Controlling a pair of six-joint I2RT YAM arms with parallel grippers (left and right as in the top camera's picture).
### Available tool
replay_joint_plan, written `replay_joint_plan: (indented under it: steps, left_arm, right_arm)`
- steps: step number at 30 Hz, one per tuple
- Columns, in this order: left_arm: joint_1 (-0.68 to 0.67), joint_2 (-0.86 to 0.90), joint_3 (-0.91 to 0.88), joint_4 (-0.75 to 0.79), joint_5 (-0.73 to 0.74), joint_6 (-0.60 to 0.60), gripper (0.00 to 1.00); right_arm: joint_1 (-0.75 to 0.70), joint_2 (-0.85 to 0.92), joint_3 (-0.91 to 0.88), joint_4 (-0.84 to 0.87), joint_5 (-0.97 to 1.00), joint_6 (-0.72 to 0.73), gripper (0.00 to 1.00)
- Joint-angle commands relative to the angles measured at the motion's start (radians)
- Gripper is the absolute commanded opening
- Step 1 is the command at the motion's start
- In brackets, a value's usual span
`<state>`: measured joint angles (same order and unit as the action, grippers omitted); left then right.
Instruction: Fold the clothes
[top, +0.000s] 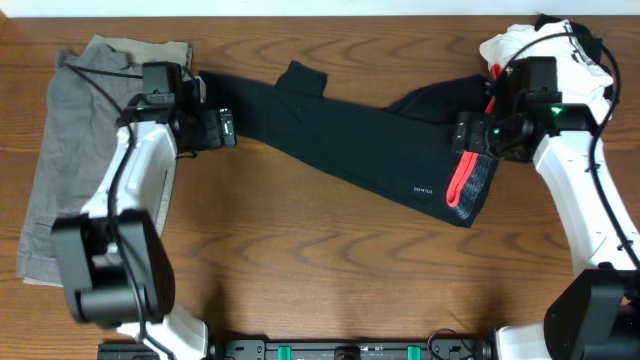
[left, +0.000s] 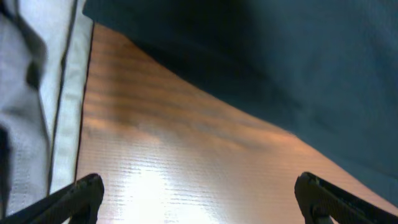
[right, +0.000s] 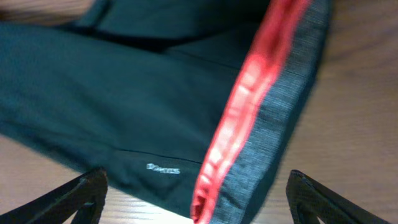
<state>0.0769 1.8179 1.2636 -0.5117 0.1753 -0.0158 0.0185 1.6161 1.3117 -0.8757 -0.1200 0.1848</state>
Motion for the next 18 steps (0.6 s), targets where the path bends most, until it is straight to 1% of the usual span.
replay_joint_plan:
  steps: [1, 4, 6, 9, 11, 18]
  left_arm:
    - [0.000, 0.056, -0.003, 0.073, -0.116, 0.024, 0.99]
    - [0.001, 0.088, -0.003, 0.158, -0.119, 0.069, 0.99]
    - [0.000, 0.111, -0.003, 0.210, -0.120, 0.076, 0.99]
    - [0.000, 0.148, -0.003, 0.257, -0.120, 0.075, 0.89]
    - [0.000, 0.175, -0.003, 0.277, -0.116, 0.074, 0.86]
    - [-0.005, 0.244, -0.003, 0.294, -0.116, 0.056, 0.86]
  right_arm:
    - [0.034, -0.008, -0.001, 0.009, -0.027, -0.045, 0.88]
    - [0.050, -0.008, -0.001, 0.017, -0.027, -0.045, 0.88]
    - [0.057, -0.008, -0.001, 0.022, -0.027, -0.045, 0.88]
    - [0.060, -0.008, -0.001, 0.023, -0.027, -0.045, 0.88]
    - [0.060, -0.008, -0.001, 0.023, -0.027, -0.045, 0.88]
    - [0.061, -0.008, -0.001, 0.028, -0.027, -0.045, 0.88]
